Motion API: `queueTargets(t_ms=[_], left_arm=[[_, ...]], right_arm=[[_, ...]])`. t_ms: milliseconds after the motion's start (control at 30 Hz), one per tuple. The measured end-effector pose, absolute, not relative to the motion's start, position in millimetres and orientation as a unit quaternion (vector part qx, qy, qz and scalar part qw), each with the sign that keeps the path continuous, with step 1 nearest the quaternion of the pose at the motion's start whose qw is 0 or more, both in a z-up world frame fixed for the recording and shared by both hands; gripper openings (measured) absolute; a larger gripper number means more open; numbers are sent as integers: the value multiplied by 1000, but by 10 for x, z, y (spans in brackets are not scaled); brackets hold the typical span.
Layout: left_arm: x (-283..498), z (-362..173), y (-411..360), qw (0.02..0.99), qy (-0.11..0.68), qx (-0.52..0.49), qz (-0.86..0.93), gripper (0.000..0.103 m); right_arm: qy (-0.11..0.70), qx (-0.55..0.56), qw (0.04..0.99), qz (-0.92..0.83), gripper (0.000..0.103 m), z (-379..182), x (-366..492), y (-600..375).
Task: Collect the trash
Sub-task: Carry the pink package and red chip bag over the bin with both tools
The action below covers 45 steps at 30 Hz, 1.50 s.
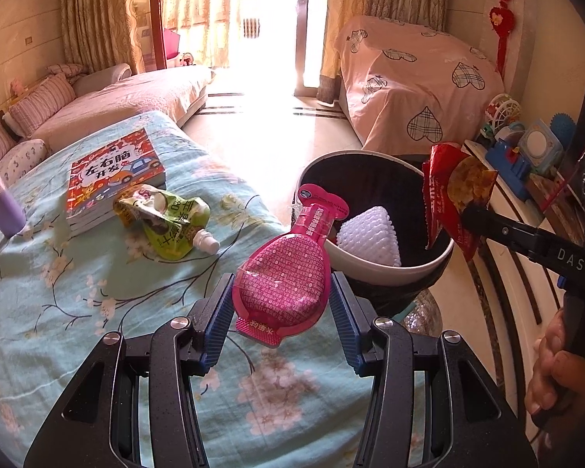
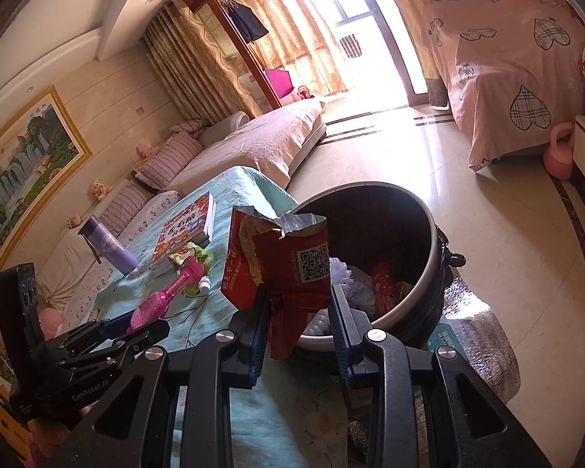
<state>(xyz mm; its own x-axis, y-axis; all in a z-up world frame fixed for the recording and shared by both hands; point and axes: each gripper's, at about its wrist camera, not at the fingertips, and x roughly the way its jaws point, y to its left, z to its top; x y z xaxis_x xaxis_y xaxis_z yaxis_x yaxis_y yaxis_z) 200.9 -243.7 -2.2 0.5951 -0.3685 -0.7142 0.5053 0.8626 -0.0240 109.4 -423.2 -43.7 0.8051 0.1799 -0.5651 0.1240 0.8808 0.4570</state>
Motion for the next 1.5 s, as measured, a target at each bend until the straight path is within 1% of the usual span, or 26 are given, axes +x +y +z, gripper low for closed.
queueTargets(t_ms=[800,1500], left_arm=[[2165,42,-2886,885,369,111,-259,48],[2328,-20,-3237,880,379,123,-259,48]], right_arm=[[321,236,917,-8,30,-485,1256,-4507],[335,227,914,-25,30,-518,1445,-4638]])
